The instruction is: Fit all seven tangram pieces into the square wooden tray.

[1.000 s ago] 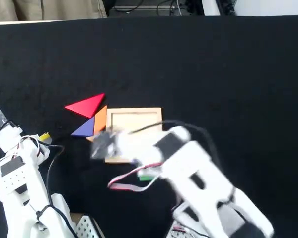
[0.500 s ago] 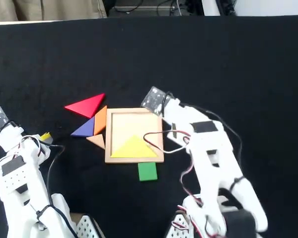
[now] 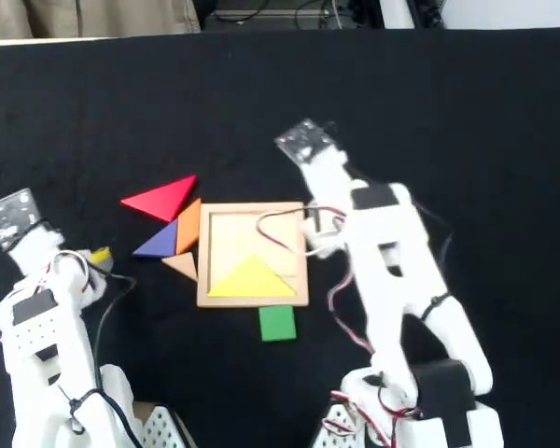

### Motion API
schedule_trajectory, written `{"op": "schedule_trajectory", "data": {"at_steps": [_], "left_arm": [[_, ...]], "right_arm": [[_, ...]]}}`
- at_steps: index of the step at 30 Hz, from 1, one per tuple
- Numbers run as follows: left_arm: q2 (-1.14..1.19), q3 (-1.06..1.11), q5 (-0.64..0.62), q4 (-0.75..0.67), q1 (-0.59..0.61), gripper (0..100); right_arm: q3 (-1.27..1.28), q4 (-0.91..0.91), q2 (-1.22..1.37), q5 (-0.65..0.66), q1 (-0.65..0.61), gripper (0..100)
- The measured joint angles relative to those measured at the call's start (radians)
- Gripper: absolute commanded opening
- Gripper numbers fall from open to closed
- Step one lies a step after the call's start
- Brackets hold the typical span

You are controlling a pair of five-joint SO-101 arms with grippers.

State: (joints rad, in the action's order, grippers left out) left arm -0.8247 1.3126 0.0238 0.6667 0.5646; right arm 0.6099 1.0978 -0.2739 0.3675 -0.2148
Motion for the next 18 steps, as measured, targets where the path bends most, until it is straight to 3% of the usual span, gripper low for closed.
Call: {"op": "schedule_trajectory", "data": {"at_steps": [4,7,14,18], "left_arm": [[0.0,0.0,-0.003,-0.003,-0.068,31],[0.0,-0.025,0.009,0.051,-0.173,31],[0.0,-0.362,0.25,0.344,-0.43,31],[0.031,-0.497,0.33,0.379,-0.476,31]], "right_arm": [[-0.044,-0.008,0.005,-0.167,-0.028,8.7],[-0.035,-0.106,0.049,-0.229,0.032,8.6],[0.034,-0.347,0.215,-0.334,0.199,8.9],[0.035,-0.402,0.264,-0.341,0.222,8.9]]}}
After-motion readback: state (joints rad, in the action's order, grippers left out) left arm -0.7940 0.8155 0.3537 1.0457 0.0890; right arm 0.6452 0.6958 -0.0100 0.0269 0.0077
